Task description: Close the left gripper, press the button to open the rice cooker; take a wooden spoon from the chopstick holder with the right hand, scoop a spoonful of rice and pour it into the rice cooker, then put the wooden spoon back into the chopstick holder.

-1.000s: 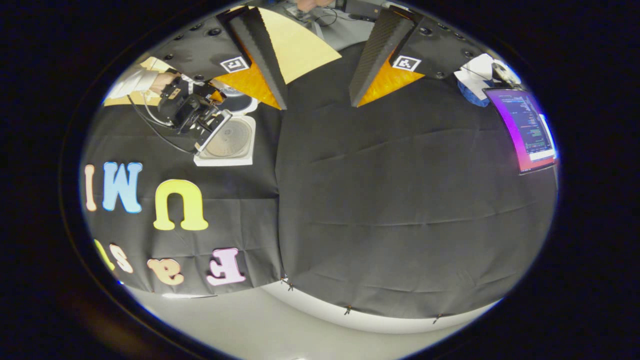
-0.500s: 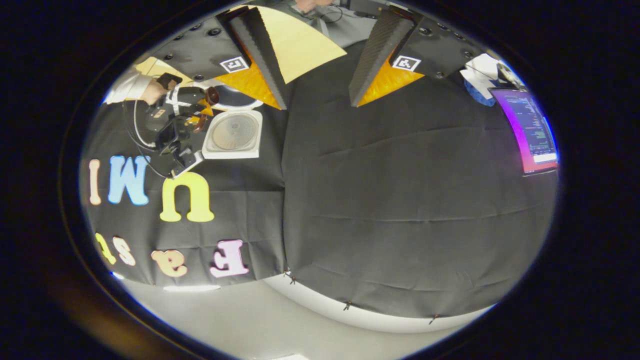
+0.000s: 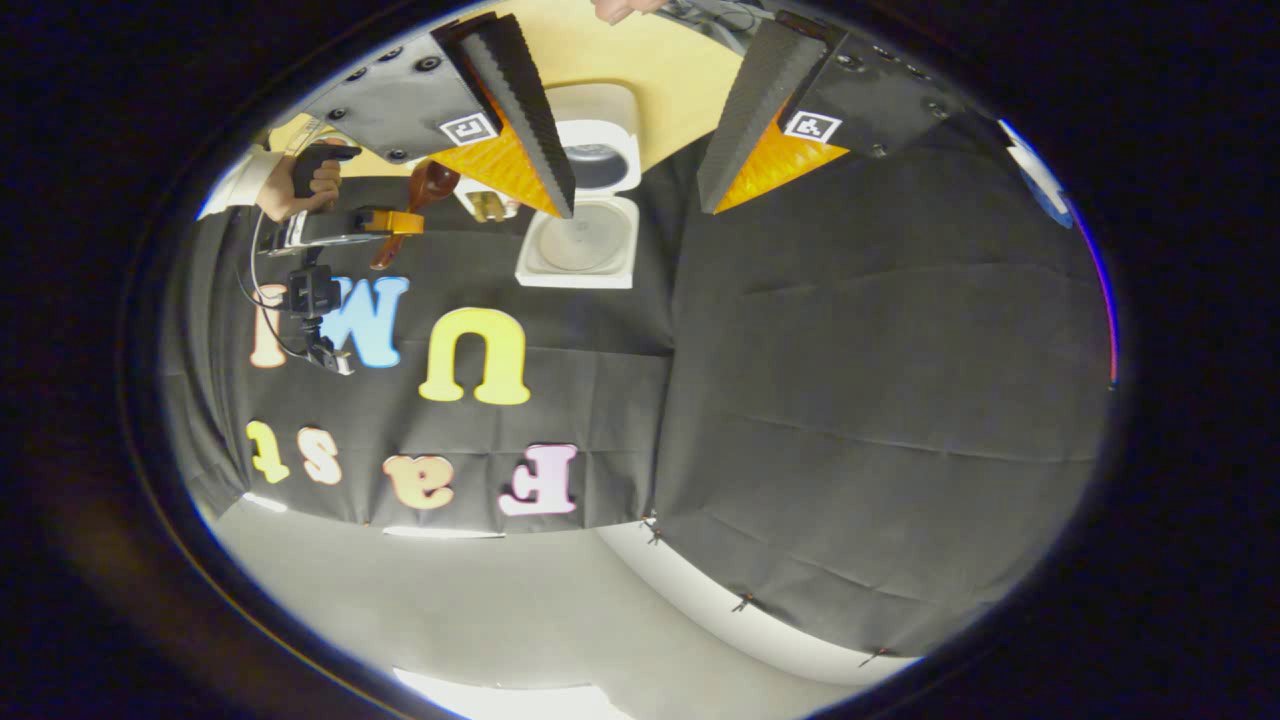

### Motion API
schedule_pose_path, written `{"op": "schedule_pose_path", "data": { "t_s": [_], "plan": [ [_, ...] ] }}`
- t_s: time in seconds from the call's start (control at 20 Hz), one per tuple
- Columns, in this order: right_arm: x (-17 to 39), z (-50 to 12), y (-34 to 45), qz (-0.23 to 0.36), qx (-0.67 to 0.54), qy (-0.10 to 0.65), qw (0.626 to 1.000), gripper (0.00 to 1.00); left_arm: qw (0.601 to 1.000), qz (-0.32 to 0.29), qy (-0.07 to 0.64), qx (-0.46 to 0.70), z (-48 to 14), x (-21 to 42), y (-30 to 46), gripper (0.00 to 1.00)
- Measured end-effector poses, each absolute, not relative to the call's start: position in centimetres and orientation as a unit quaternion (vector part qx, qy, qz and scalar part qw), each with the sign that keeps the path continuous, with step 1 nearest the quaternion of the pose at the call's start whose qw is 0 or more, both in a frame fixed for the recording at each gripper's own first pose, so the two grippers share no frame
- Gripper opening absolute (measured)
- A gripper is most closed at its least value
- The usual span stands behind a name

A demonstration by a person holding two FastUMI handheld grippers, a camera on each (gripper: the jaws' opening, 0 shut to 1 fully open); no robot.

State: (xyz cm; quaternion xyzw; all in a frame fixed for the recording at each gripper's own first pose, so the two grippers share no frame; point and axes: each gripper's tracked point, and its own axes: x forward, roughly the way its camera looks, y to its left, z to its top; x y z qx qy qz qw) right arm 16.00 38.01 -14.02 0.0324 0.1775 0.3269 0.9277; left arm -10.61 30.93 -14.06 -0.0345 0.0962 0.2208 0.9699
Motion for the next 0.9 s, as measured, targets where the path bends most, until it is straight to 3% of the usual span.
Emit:
{"op": "schedule_pose_path", "data": {
  "t_s": [0.25,0.5,0.8,0.9],
  "plan": [
    [14.2,-11.6,25.6,0.232,0.103,0.179,0.95,0.12,0.985,0.134,0.082,-0.076,-15.2,-7.7,27.0,0.87],
    [13.5,-12.4,13.7,0.151,0.154,0.182,0.959,0.12,0.988,0.093,0.092,-0.079,-15.7,-5.7,23.2,0.87],
    [15.1,-18.2,4.7,0.098,0.174,0.212,0.957,0.12,0.988,0.093,0.107,-0.062,-16.3,-3.2,18.0,0.87],
    [16.6,-20.1,2.2,0.092,0.187,0.224,0.952,0.12,0.986,0.097,0.12,-0.059,-16.8,-2.5,15.4,0.93]
  ]
}}
